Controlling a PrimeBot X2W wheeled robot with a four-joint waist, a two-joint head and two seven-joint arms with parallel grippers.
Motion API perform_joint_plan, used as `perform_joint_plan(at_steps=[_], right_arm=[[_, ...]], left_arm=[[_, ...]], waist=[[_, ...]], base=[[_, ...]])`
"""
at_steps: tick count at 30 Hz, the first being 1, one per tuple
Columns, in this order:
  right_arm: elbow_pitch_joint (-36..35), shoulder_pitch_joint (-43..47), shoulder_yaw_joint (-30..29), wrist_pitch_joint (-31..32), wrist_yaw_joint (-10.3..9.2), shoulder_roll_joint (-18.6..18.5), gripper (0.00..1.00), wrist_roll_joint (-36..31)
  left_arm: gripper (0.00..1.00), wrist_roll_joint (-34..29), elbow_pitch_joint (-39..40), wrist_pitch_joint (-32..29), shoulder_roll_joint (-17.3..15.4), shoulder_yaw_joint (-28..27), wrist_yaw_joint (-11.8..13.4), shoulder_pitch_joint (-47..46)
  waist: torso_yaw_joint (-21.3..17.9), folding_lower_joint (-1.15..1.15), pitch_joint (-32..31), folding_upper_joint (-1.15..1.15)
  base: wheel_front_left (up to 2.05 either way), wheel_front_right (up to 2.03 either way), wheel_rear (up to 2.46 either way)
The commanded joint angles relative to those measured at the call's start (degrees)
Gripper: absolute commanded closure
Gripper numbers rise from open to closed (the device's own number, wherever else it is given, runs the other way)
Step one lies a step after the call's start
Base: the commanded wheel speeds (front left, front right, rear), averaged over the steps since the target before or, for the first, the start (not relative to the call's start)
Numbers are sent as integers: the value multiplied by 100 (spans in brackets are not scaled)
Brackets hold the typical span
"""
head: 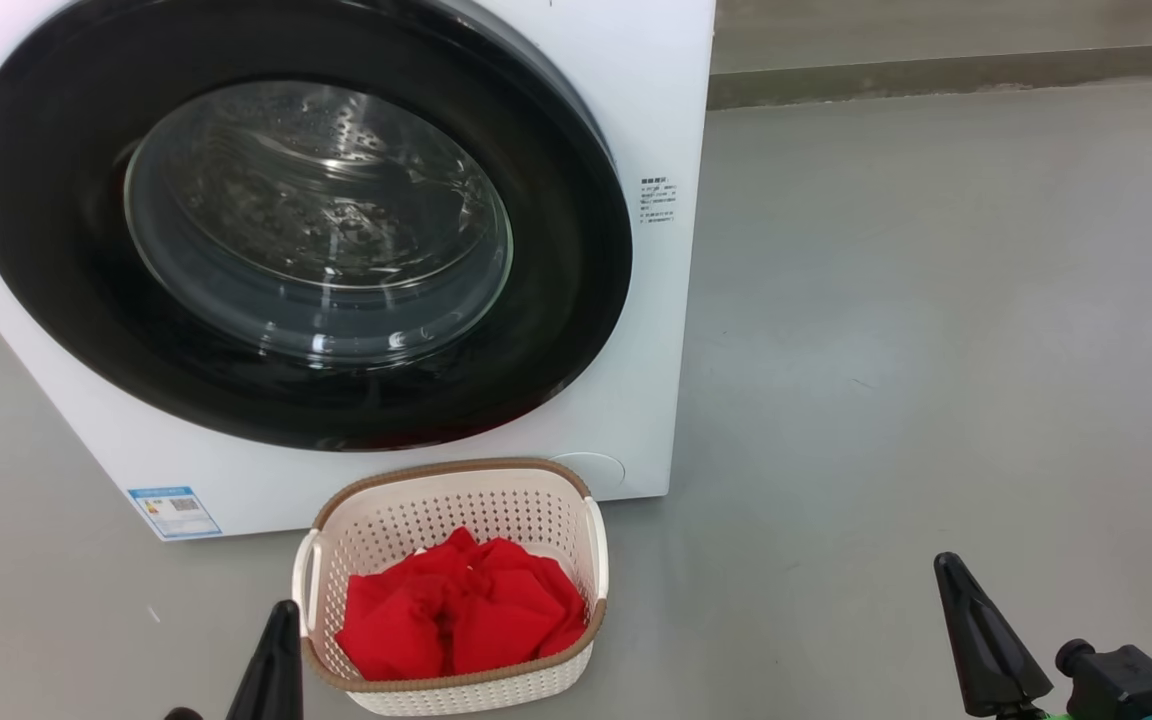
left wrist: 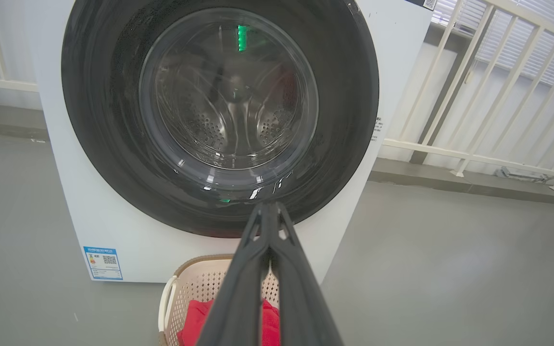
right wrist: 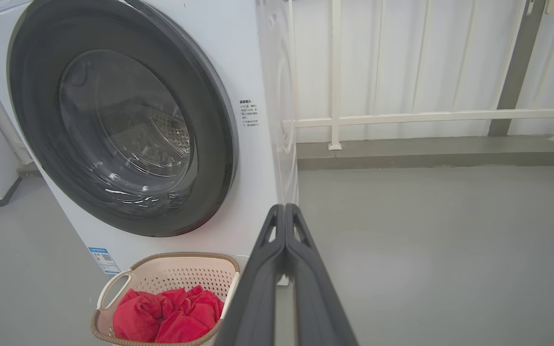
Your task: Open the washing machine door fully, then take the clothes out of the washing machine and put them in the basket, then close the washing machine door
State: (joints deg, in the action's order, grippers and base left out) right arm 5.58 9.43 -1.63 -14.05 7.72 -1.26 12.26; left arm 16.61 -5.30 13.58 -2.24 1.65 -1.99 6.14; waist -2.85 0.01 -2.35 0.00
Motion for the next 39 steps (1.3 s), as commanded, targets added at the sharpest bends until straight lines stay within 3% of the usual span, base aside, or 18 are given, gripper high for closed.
perform_joint_plan(at_steps=[1,7,39], right_arm=[[-119,-63,-21,14,-1,-43,100,187],[-66,-139,-12,91,-2,-74,100,607],[186,-536,-22,545,-8,-188,100,2795]], left_arm=[[100,165,107,-44,-9,-53,-25,-60],[100,535,56,-141,-12,-90,-51,-117],[100,2516,-210,-668,-27,-296,-191,-436]], waist=[[3,11,-3,0],[18,0,17,0],[93,0,85,0]], base=[[0,0,0],[0,0,0],[0,0,0]])
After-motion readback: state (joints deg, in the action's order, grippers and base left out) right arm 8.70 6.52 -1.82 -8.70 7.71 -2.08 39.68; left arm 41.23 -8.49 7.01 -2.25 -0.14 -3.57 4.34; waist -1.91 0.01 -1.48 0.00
